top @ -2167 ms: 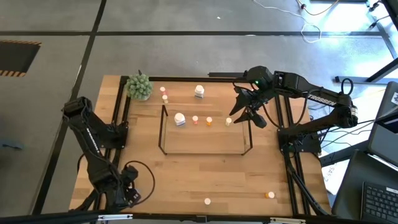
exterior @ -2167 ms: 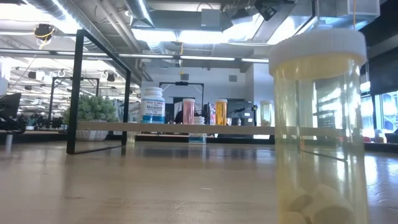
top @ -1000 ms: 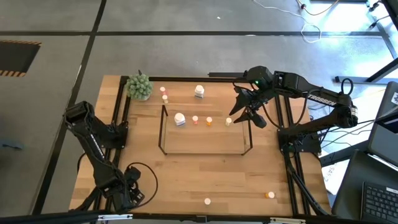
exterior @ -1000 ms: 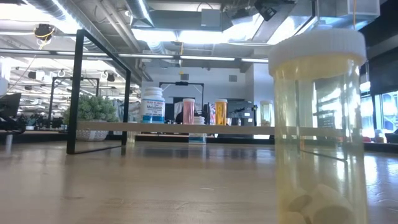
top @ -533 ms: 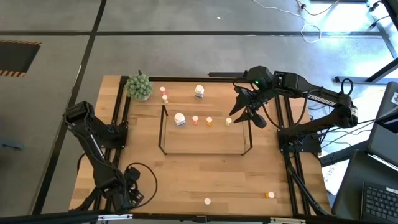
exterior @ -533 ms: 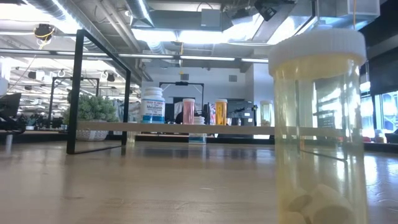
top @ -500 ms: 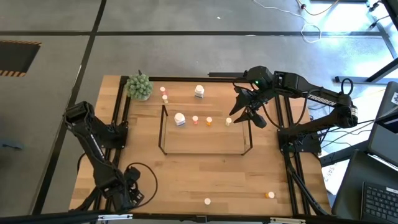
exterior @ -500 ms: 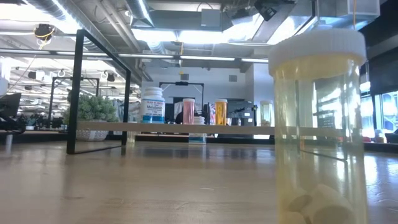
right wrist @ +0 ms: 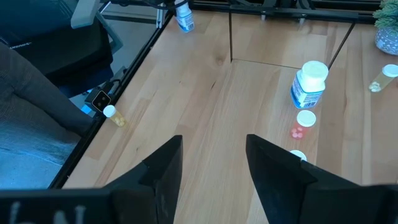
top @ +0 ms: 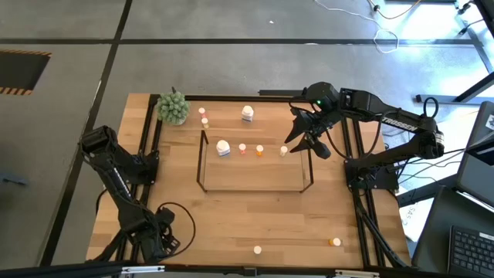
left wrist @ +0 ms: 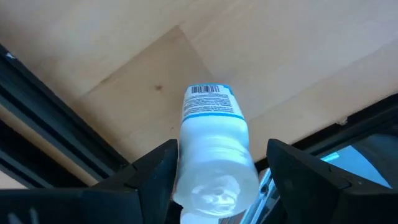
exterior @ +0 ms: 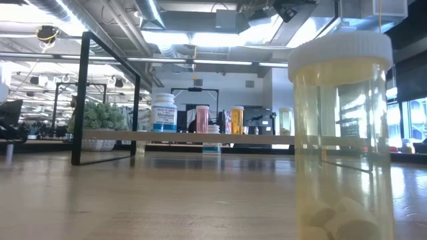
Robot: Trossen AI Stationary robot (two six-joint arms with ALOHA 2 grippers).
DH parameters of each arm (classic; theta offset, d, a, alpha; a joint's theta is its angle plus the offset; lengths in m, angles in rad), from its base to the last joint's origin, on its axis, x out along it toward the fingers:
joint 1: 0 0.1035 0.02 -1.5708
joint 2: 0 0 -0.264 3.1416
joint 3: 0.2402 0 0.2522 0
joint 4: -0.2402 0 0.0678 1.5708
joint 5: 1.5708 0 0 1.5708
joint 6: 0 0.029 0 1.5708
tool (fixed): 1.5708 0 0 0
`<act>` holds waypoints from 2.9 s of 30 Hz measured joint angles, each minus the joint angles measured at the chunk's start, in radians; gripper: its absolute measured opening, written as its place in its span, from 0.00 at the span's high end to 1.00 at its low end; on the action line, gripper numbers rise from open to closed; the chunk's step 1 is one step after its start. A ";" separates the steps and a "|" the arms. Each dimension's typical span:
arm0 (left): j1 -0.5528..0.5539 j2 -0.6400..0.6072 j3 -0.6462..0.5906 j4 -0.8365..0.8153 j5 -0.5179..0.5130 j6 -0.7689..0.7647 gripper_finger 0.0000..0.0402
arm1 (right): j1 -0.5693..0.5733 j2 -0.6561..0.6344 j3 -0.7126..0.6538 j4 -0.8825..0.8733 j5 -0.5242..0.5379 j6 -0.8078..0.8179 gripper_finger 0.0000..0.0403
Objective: Pick and place medicine bottles onto shelf by color
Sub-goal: Put the bottom white pill bottle on the shelf aligned with the white pill bottle
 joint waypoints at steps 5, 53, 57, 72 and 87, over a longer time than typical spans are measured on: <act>-0.001 0.000 0.000 0.024 -0.068 0.004 0.40 | 0.000 0.000 0.000 0.000 0.000 0.000 0.56; 0.098 -0.056 0.051 0.017 0.009 0.231 0.61 | -0.001 0.000 0.000 -0.006 -0.114 0.000 0.56; 0.144 -0.097 0.100 -0.043 0.010 0.308 0.61 | -0.001 0.000 0.000 -0.006 -0.109 0.000 0.56; 0.433 -0.130 0.532 -0.690 -0.035 0.740 0.61 | -0.001 0.000 0.000 -0.006 -0.106 -0.005 0.56; 0.882 -0.111 0.728 -0.742 -0.147 1.339 0.61 | -0.001 0.000 0.000 -0.006 -0.104 -0.047 0.56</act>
